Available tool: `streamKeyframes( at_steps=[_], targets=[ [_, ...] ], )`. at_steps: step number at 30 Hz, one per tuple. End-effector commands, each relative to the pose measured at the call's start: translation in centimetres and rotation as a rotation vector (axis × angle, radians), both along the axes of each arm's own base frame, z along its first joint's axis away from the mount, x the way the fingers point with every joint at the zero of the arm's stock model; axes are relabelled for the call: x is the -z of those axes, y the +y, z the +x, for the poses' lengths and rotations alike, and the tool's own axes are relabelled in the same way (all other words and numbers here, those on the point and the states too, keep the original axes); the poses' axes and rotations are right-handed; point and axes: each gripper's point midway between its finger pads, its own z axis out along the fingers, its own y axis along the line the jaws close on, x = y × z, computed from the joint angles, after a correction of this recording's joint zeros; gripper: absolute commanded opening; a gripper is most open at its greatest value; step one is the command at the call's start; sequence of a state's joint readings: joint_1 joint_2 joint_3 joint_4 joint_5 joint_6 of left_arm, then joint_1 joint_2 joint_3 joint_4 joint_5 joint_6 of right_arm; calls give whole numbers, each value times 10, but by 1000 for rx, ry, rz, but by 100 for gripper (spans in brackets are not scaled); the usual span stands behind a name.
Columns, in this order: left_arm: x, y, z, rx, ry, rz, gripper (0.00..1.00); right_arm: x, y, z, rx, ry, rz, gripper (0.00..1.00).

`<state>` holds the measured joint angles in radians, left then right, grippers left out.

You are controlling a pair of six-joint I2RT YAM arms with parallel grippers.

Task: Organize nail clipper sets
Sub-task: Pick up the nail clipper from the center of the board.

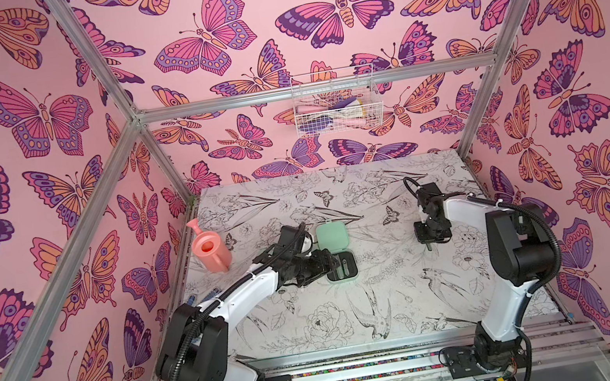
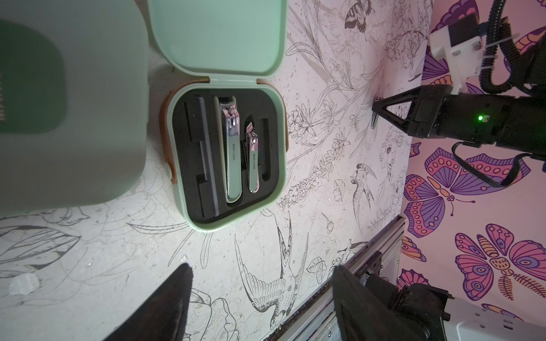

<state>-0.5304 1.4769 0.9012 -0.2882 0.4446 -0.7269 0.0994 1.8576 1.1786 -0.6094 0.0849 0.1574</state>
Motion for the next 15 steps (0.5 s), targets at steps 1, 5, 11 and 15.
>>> streamKeyframes(
  at_steps=[1, 5, 11, 15],
  targets=[
    [0, -1, 1, -5, 12, 8, 76, -4, -1, -4, 1, 2, -1, 16],
    [1, -1, 0, -4, 15, 9, 76, -6, -2, -4, 6, -3, -5, 11],
    [6, 4, -6, -8, 25, 19, 76, -22, 1, -9, 24, -33, 27, 9],
    [7, 7, -7, -10, 19, 28, 76, -47, 15, -19, 53, -66, 78, 9]
  ],
)
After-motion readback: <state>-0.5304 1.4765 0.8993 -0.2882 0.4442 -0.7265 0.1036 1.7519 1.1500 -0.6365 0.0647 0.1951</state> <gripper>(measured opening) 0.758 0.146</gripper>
